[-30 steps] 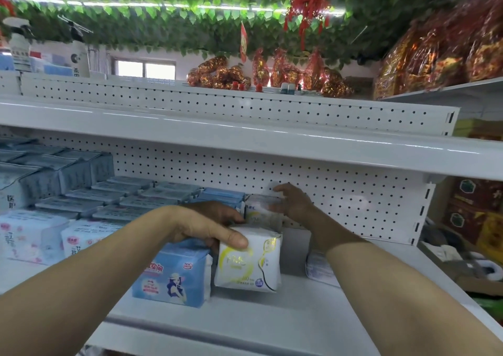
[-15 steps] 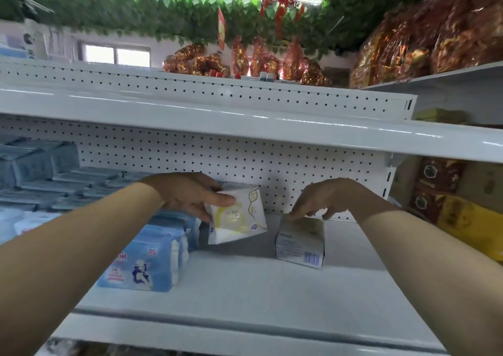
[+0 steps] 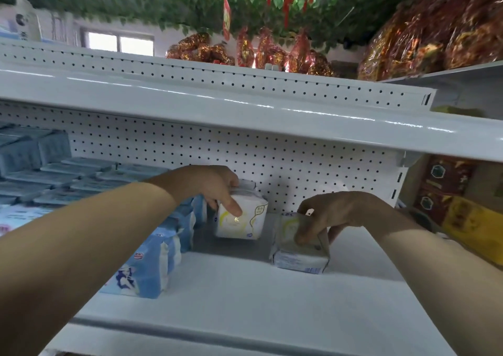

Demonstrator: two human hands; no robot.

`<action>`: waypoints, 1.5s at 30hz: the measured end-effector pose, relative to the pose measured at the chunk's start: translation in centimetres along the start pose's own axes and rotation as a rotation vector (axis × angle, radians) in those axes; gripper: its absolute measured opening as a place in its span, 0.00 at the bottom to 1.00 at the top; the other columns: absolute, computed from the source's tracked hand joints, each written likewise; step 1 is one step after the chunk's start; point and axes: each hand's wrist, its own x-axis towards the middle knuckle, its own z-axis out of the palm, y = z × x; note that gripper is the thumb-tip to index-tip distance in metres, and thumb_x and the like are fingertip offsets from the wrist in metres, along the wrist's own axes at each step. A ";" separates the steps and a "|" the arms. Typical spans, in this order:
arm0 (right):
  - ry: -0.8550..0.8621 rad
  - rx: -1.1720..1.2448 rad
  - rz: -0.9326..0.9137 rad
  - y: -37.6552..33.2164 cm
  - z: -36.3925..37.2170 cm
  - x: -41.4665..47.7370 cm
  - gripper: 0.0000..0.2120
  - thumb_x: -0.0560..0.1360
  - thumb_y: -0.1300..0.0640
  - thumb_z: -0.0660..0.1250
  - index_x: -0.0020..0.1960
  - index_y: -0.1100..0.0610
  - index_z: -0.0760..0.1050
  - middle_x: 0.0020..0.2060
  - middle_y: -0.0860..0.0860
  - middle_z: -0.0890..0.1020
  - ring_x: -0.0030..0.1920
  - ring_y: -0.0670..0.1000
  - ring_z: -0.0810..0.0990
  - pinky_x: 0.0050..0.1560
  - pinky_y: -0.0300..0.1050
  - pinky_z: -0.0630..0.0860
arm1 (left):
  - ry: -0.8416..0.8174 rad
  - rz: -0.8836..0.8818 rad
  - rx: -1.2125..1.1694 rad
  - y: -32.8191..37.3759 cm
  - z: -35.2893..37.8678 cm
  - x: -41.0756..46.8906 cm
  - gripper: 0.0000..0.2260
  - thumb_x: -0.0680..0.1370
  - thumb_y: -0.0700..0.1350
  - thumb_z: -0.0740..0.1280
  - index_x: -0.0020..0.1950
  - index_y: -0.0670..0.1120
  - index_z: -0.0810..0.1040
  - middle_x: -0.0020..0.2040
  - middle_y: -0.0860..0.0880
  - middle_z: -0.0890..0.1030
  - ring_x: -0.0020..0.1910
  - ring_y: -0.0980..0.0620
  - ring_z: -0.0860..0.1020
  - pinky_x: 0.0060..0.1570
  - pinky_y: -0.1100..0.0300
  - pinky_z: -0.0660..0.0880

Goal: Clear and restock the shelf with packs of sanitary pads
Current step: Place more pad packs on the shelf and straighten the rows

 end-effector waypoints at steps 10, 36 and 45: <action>0.238 -0.045 -0.192 0.6 -0.2 4.9 0.27 0.66 0.52 0.82 0.59 0.47 0.72 0.56 0.47 0.77 0.56 0.52 0.77 0.52 0.45 0.75 | 0.066 0.033 0.272 -1.3 0.2 2.6 0.31 0.68 0.56 0.79 0.67 0.48 0.75 0.60 0.50 0.79 0.58 0.50 0.77 0.62 0.53 0.74; 0.606 -0.174 -0.242 0.5 1.2 11.0 0.38 0.64 0.52 0.83 0.69 0.54 0.69 0.61 0.54 0.75 0.57 0.53 0.72 0.53 0.45 0.69 | 0.057 -0.039 0.383 -2.4 -0.9 4.4 0.34 0.70 0.62 0.75 0.66 0.40 0.75 0.63 0.44 0.78 0.60 0.46 0.77 0.59 0.55 0.73; 0.575 -0.092 -0.243 0.7 0.8 11.5 0.35 0.66 0.50 0.81 0.69 0.52 0.70 0.61 0.53 0.75 0.57 0.53 0.74 0.51 0.44 0.69 | 0.146 -0.005 0.272 -2.1 -1.6 4.0 0.32 0.73 0.73 0.62 0.60 0.47 0.80 0.58 0.52 0.78 0.57 0.52 0.76 0.62 0.52 0.73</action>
